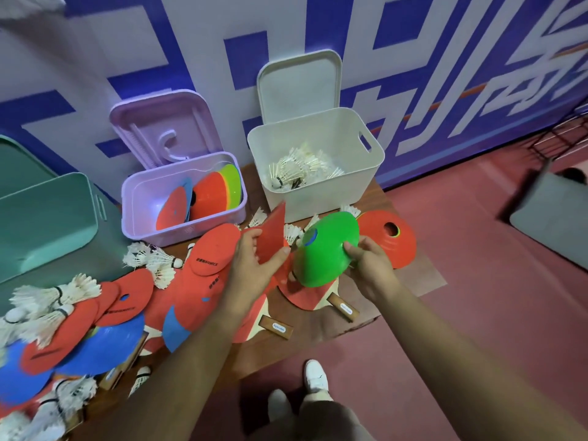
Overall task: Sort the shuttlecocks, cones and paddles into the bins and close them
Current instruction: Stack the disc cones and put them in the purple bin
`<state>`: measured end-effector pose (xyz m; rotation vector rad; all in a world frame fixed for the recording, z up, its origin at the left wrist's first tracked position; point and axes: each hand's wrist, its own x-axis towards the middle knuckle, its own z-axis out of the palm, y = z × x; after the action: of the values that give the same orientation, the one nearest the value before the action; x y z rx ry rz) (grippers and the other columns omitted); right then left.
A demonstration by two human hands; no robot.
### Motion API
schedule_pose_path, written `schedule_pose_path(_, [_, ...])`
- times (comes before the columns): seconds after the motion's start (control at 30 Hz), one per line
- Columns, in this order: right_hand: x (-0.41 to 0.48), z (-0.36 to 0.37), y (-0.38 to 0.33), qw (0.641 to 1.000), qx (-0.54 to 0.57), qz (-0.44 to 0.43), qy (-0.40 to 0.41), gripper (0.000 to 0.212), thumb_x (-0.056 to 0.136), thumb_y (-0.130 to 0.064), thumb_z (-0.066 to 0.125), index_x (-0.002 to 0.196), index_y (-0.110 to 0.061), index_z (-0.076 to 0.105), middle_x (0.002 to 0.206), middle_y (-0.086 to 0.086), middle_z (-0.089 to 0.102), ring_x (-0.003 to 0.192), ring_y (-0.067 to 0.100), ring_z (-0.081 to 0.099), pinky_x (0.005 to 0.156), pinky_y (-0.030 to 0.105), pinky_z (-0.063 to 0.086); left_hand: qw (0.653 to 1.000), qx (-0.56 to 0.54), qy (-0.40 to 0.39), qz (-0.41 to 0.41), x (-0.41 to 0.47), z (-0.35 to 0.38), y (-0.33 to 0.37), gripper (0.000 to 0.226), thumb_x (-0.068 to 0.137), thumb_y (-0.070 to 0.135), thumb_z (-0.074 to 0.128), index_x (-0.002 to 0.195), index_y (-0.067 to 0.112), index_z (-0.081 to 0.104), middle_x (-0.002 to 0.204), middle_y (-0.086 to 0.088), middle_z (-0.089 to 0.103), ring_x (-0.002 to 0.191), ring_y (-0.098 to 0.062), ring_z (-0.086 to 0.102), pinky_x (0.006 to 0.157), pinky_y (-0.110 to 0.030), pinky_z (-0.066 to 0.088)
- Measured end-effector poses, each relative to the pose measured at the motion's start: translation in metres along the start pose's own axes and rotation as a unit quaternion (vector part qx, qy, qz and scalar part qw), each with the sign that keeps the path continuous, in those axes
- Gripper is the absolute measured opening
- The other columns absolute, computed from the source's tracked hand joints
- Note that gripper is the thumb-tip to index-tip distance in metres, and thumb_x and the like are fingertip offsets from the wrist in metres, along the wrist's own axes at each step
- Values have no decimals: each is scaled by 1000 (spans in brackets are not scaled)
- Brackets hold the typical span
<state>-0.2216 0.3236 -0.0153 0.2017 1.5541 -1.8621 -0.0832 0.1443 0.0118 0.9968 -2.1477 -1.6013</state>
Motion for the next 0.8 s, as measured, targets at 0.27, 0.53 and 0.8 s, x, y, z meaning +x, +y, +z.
schedule_pose_path(0.27, [-62, 43, -14, 926, -268, -224, -142, 7, 91, 1, 61, 88, -6, 60, 70, -1, 60, 59, 4, 56, 60, 18, 43, 984, -162, -28, -68, -11, 10, 37, 40, 87, 20, 71, 121, 18, 48, 90, 0, 63, 80, -14, 63, 68, -17, 49])
schedule_pose_path(0.53, [-56, 18, -26, 901, -310, -244, -182, 16, 90, -10, 65, 91, -25, 67, 78, -14, 64, 72, 3, 57, 70, 24, 44, 946, -294, -77, -114, -15, 41, 44, 45, 88, 20, 68, 128, 24, 49, 112, -9, 70, 97, -22, 68, 99, -45, 50])
schedule_pose_path(0.8, [-22, -53, -55, 916, -258, -183, -245, 21, 89, -4, 67, 105, -18, 70, 98, -7, 72, 90, 5, 65, 82, 22, 51, 968, -227, -41, -94, -9, 115, 75, 37, 90, 13, 65, 124, 21, 52, 95, -13, 73, 75, -21, 68, 62, -28, 57])
